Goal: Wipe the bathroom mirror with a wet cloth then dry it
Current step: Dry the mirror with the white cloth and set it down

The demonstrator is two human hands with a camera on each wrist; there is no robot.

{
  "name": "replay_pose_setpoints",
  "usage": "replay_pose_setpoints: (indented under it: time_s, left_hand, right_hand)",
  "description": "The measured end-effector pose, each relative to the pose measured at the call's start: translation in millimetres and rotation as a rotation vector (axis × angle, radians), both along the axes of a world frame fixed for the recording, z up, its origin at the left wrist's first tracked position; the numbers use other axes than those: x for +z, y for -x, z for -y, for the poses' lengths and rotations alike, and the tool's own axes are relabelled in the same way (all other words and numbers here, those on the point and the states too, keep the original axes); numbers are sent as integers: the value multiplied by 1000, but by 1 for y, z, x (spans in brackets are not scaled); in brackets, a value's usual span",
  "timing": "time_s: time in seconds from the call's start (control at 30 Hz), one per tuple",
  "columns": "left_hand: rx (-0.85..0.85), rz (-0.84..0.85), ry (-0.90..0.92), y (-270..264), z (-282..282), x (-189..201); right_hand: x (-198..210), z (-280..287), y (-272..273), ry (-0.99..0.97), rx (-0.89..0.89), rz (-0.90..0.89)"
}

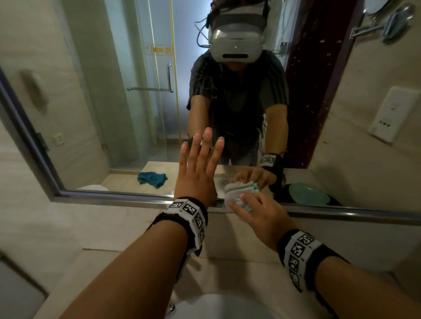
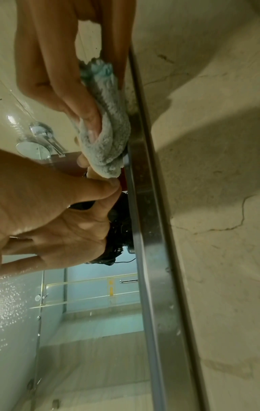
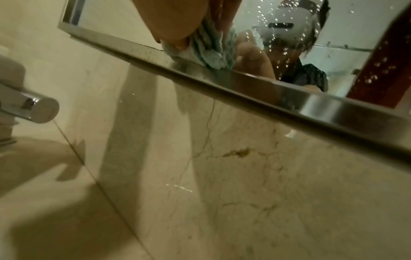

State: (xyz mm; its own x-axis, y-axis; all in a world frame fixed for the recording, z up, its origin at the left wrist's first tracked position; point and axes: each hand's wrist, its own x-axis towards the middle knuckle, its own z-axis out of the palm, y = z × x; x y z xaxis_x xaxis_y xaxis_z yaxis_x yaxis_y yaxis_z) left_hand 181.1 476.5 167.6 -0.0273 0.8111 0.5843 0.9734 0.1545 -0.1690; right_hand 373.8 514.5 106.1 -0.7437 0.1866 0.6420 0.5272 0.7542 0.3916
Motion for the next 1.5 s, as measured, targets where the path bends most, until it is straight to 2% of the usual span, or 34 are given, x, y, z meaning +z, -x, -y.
replay_pose_setpoints:
  time_s: [0.1, 0.2, 0.37, 0.53, 0.67, 0.8, 0.9, 1.0, 1.13, 1.3, 1.4, 1.5]
  left_hand:
    - [0, 7, 87, -1, 8, 8]
    - [19, 8, 188, -6, 20, 22]
    - [62, -40, 173, -14, 34, 75]
    - [-23, -107, -42, -24, 24, 157]
    - [-52, -154, -145, -40, 11, 231]
    - [-34, -168, -173, -48, 1, 296]
    - [-11, -69, -132, -45, -11, 329]
    - [2, -3, -87, -42, -21, 337]
    - [-1, 8, -98, -41, -25, 332]
    - [4, 8, -102, -42, -24, 334]
    - [5, 14, -94, -42, -24, 334]
    - [5, 14, -78, -43, -22, 334]
  right_hand:
    - [1, 3, 0, 34, -21, 10]
    - [22, 9, -5, 93, -66, 102]
    - [73, 5, -32, 130, -160, 117]
    - [166, 10, -43, 167, -250, 36]
    - [230, 1, -43, 106, -257, -33]
    - [305, -3, -36, 103, -261, -185]
    - [359, -6, -35, 82, -214, -338]
    - [378, -10, -34, 52, -176, -421]
    - [358, -8, -32, 80, -175, -452]
    - [350, -7, -36, 86, -150, -354]
    - [388, -12, -39, 63, -179, -301]
    - [445, -17, -39, 49, -181, -462]
